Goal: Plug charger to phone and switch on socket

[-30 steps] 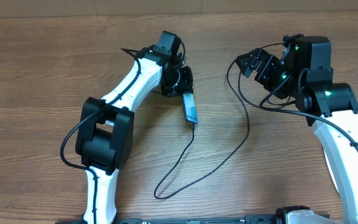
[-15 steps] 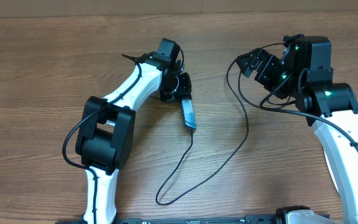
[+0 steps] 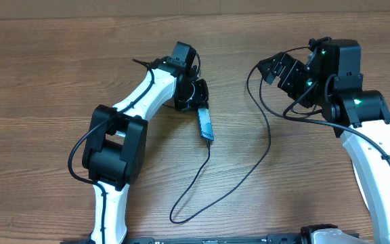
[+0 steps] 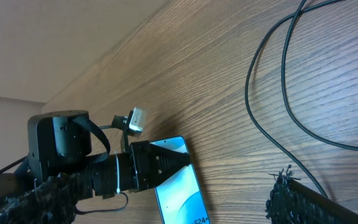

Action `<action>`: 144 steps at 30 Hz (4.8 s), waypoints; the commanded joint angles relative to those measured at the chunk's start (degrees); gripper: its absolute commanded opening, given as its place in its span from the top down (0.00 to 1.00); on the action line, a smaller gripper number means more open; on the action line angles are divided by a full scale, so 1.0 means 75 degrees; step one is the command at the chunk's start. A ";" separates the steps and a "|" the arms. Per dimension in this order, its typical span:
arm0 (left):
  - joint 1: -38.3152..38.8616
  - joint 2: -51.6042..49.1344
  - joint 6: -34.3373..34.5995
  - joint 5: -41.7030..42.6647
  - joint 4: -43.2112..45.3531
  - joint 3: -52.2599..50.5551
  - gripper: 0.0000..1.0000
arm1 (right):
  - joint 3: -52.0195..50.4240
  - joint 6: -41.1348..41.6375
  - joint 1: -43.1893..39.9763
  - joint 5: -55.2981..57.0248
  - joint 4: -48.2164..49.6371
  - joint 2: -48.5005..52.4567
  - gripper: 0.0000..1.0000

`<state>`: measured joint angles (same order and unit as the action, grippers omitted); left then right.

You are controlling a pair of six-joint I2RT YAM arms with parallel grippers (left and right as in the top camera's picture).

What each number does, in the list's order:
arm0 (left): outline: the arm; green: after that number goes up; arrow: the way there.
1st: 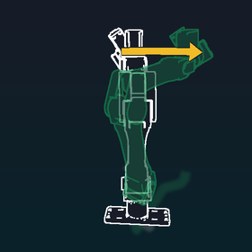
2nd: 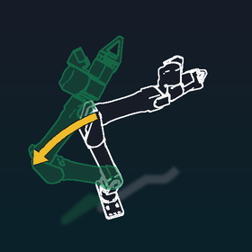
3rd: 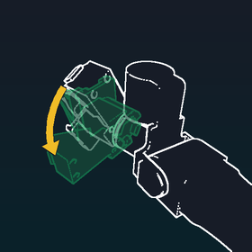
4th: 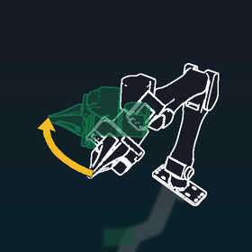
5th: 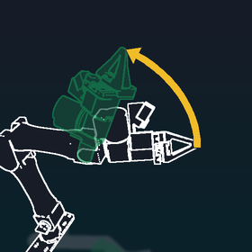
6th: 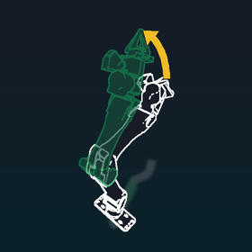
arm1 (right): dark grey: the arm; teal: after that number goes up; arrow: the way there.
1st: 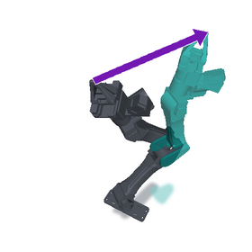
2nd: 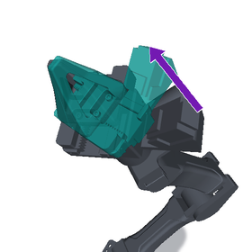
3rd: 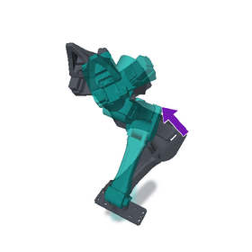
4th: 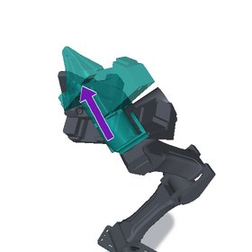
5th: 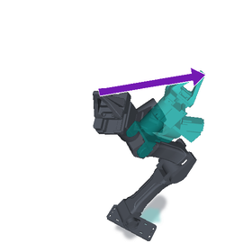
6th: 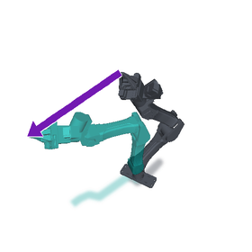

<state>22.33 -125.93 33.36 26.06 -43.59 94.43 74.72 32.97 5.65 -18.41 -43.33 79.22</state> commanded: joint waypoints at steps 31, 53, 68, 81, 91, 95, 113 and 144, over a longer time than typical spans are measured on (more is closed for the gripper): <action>0.0026 -0.0050 0.0122 0.0128 0.0271 -0.0627 0.93 | 0.0087 -0.0064 -0.0020 0.0111 -0.0015 -0.0105 0.00; 0.0026 -0.0050 0.0122 0.0128 0.0242 -0.0629 0.85 | 0.0087 -0.0061 -0.0020 0.0111 -0.0073 -0.0102 0.00; 0.0026 -0.0050 0.0125 0.0128 0.0198 -0.0627 0.84 | 0.0087 -0.0058 -0.0020 0.0111 -0.0073 -0.0105 0.00; 0.0026 -0.0050 0.0122 0.0125 0.0096 -0.0629 0.80 | 0.0087 -0.0058 -0.0020 0.0111 -0.0070 -0.0105 0.00; 0.0026 -0.0050 0.0122 0.0117 0.0044 -0.0627 0.75 | 0.0087 -0.0061 -0.0020 0.0111 -0.0073 -0.0102 0.00; 0.0026 -0.0050 0.0125 0.0117 0.0041 -0.0629 0.70 | 0.0087 -0.0058 -0.0020 0.0111 -0.0073 -0.0102 0.00; 0.0026 -0.0050 0.0122 0.0119 0.0032 -0.0629 0.56 | 0.0087 -0.0061 -0.0020 0.0111 -0.0073 -0.0105 0.00; -0.0221 -0.0047 -0.0163 -0.0099 -0.0329 -0.0627 0.28 | 0.0087 -0.0064 -0.0020 0.0114 -0.0105 -0.0102 0.00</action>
<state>21.74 -125.51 33.95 28.91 -45.28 90.48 74.72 32.99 5.65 -18.37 -44.23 79.22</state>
